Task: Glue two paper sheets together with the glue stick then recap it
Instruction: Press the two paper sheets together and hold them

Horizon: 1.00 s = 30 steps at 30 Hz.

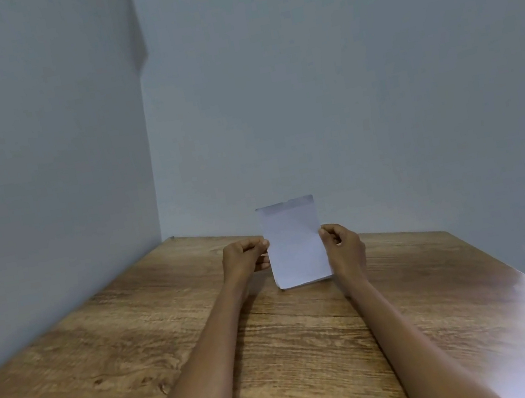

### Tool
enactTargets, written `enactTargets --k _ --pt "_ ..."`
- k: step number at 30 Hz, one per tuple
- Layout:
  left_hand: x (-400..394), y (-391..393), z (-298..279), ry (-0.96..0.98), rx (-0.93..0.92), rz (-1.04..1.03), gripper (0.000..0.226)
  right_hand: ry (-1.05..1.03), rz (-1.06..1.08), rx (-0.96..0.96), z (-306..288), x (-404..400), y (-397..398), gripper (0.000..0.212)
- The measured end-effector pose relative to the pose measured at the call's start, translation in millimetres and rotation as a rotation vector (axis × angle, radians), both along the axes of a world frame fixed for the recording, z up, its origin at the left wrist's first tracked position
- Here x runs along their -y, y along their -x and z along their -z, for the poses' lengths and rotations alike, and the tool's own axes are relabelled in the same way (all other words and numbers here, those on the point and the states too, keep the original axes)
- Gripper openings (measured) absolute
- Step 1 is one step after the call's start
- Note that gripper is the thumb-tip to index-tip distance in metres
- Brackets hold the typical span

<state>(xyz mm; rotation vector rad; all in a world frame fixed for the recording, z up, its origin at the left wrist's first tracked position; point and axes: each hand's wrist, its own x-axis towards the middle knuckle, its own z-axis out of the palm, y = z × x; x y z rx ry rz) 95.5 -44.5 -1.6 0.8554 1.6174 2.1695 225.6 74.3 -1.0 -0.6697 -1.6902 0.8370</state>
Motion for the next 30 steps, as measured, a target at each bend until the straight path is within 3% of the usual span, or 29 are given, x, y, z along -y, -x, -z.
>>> enactTargets --k 7,12,15,18,22,25,28,30 --pt "0 -1 -1 -0.023 -0.024 -0.032 0.013 0.02 -0.032 -0.031 3 -3 -1 0.018" --pt "0 4 -4 -0.024 -0.058 -0.074 0.016 0.102 -0.119 -0.074 3 -6 0 0.029" --pt "-2 5 -3 -0.023 -0.059 -0.091 0.017 0.114 -0.187 0.046 8 -9 0 0.011" --pt "-2 6 -4 -0.012 -0.068 -0.112 0.018 0.114 -0.243 0.091 11 -8 1 0.044" --pt "0 2 -4 -0.014 -0.037 -0.071 0.018 0.157 -0.235 0.027 9 -6 -1 0.038" --pt "1 -4 -3 0.11 -0.055 -0.004 0.022 0.198 -0.212 -0.043 6 -6 -2 0.028" --pt "2 -8 -1 0.299 -0.126 0.122 0.023 0.205 -0.206 -0.1 5 -6 -3 0.032" --pt "3 -8 0 0.326 -0.121 0.18 0.026 0.204 -0.216 -0.109 5 -5 -3 0.031"
